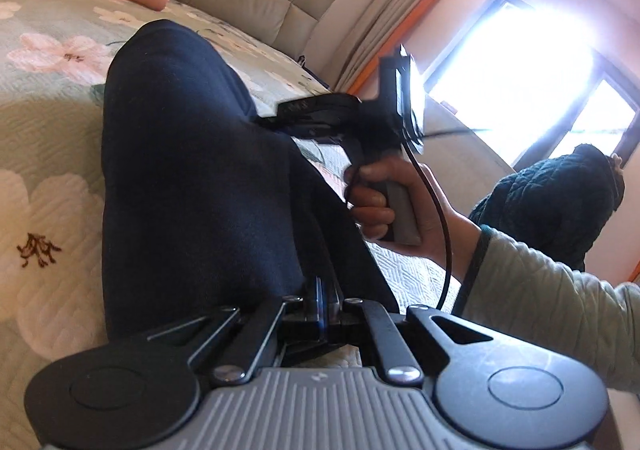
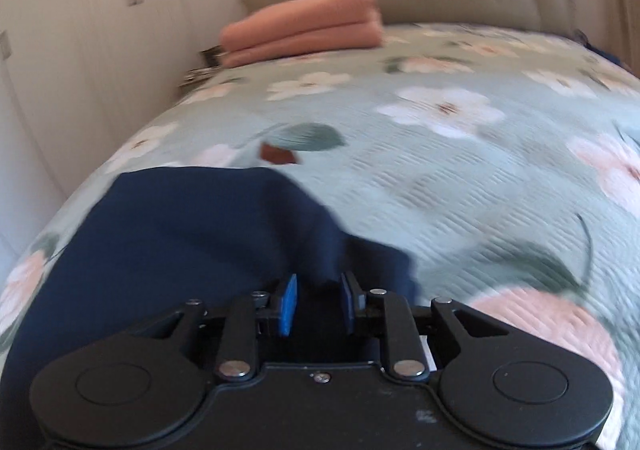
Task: Fold large clothes
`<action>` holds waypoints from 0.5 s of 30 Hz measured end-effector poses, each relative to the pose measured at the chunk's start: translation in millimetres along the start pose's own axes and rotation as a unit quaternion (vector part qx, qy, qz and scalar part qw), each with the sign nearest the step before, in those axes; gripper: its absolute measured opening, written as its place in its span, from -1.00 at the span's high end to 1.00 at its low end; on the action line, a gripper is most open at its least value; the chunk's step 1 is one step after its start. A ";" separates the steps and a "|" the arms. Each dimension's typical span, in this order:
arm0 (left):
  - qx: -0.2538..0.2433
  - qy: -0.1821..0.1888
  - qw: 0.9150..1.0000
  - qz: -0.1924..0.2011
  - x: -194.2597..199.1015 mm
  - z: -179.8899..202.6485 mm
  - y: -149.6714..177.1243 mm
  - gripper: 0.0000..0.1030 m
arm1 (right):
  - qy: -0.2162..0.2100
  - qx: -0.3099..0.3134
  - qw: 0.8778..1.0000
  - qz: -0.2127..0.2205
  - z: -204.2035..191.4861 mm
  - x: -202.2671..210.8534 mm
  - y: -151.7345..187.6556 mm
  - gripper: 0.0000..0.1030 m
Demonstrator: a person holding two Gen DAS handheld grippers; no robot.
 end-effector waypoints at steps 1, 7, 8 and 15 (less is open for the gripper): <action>0.012 -0.002 1.000 -0.004 -2.8 1.2 -2.6 0.94 | -0.001 -0.018 1.000 -0.002 6.3 5.4 2.1 0.54; 0.029 -0.024 0.999 -0.004 18.7 15.9 -9.2 0.85 | -0.052 -0.048 0.997 0.024 -4.8 87.3 13.9 0.34; 0.024 -0.039 0.999 -0.003 22.5 21.2 -10.4 0.84 | -0.058 -0.034 0.998 0.008 -14.0 96.6 23.2 0.34; 0.069 -0.194 0.975 -0.081 27.8 16.9 6.6 0.82 | -0.033 -0.057 0.993 -0.098 -20.4 152.1 124.4 0.45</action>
Point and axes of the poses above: each gripper's, at about its wrist camera, not at the fingertips, and x roughly against the way its jaws point, z to its right, y to its underside, the point moved 2 cm from there along -x, roughly the way its jaws point, and after that the axes turned 5 degrees about z, right-handed, at the moved point
